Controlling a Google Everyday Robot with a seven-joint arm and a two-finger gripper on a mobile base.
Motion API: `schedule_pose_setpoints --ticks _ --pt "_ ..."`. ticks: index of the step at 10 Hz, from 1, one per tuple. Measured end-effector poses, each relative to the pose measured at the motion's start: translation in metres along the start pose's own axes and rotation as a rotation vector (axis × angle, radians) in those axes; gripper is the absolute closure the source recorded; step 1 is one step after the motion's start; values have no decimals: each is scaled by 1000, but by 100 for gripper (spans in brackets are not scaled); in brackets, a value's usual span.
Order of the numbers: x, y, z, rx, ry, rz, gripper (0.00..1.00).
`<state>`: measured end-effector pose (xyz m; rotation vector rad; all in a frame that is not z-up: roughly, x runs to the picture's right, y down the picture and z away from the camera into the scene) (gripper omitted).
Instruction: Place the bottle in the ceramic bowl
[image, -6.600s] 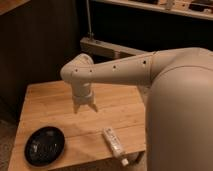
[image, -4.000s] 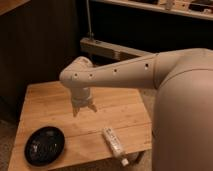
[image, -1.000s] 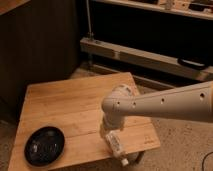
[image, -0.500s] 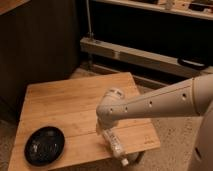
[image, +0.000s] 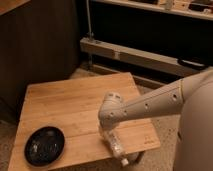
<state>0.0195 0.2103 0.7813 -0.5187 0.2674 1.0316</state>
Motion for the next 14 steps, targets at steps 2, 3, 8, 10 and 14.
schedule_pose_setpoints --ticks 2,3,8,10,14 --pt "3 -6 11 -18 4 -20 35" --pt "6 -10 17 -37 8 -23 35" --pt "10 -6 40 -90 99 -18 46" --pt "7 1 46 -74 201 -3 67" --pt "4 3 44 -67 204 4 100"
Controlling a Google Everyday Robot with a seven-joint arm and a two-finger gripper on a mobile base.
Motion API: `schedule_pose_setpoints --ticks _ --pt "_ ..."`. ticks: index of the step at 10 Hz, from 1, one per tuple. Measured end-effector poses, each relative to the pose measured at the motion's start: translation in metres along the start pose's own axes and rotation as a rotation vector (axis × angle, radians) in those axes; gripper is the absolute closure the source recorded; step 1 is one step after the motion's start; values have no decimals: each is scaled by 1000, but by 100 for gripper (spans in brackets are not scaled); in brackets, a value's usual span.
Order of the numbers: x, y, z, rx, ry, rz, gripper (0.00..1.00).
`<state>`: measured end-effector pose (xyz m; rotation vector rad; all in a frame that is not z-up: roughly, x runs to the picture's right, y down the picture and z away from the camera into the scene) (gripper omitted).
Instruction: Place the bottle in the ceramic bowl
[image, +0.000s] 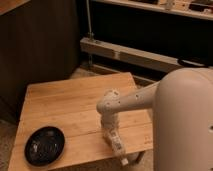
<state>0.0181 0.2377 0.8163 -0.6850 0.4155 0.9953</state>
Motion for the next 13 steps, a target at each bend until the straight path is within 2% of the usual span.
schedule_pose_setpoints --ticks 2,3,5,7,8,9,10,12,13 --pt "-8 13 -20 43 -15 -10 100" --pt "-13 23 -38 68 -31 -20 100" --pt "-23 36 -86 116 -65 -32 100" --pt "-37 54 -136 143 -110 -50 100" --pt "-46 64 -162 149 -146 -61 100" --pt "-61 80 -187 146 -191 -76 100" --pt "-78 99 -205 127 -233 -85 100" --pt "-113 125 -223 75 -309 -85 100" --pt "-133 144 -227 33 -349 -99 100"
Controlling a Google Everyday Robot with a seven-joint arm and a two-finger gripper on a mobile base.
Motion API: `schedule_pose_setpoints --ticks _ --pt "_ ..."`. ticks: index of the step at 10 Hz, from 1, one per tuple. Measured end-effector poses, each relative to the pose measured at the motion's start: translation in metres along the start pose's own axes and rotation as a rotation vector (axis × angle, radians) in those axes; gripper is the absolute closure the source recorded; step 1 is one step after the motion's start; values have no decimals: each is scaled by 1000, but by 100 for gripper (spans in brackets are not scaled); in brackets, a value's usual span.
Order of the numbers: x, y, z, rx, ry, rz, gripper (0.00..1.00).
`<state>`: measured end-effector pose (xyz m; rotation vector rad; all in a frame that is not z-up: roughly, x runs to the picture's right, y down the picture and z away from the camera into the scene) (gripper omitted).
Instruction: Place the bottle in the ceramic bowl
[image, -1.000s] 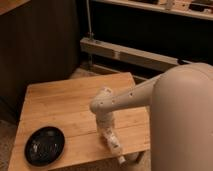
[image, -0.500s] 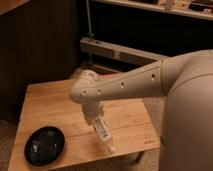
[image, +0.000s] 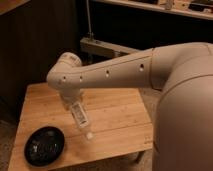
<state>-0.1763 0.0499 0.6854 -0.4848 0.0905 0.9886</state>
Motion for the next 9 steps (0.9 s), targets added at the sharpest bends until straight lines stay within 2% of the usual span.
schedule_pose_setpoints --ticks 2,3,5,6,9 --pt "-29 21 9 -56 -48 -30 100" --pt "-47 39 17 -91 -66 -61 100" --pt "-70 67 33 -143 -80 -113 100" --pt "-80 83 45 -186 -86 -139 100" --pt "-82 122 62 -290 -92 -203 100"
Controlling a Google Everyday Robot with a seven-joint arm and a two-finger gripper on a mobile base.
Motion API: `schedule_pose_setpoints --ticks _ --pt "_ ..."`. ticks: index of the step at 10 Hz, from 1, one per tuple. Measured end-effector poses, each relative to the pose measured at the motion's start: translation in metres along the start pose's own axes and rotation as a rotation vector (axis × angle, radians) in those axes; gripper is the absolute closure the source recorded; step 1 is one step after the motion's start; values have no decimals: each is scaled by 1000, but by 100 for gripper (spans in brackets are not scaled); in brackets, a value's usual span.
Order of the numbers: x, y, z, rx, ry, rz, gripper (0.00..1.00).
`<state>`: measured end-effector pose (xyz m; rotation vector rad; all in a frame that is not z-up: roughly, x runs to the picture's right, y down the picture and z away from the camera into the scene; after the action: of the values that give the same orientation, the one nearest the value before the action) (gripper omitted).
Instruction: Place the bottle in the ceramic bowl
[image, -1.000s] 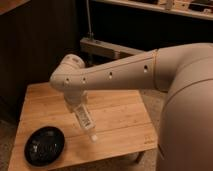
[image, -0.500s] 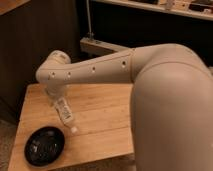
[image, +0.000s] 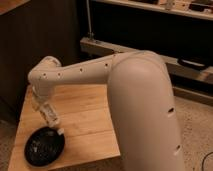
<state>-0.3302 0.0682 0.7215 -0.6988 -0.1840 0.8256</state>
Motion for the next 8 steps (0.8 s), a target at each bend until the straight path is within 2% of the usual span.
schedule_pose_setpoints --ticks 3,6,8 --pt "3 17 15 -78 2 -27 100" --pt "16 40 29 -136 -9 -52 100" --pt "21 36 38 -154 -22 -57 100"
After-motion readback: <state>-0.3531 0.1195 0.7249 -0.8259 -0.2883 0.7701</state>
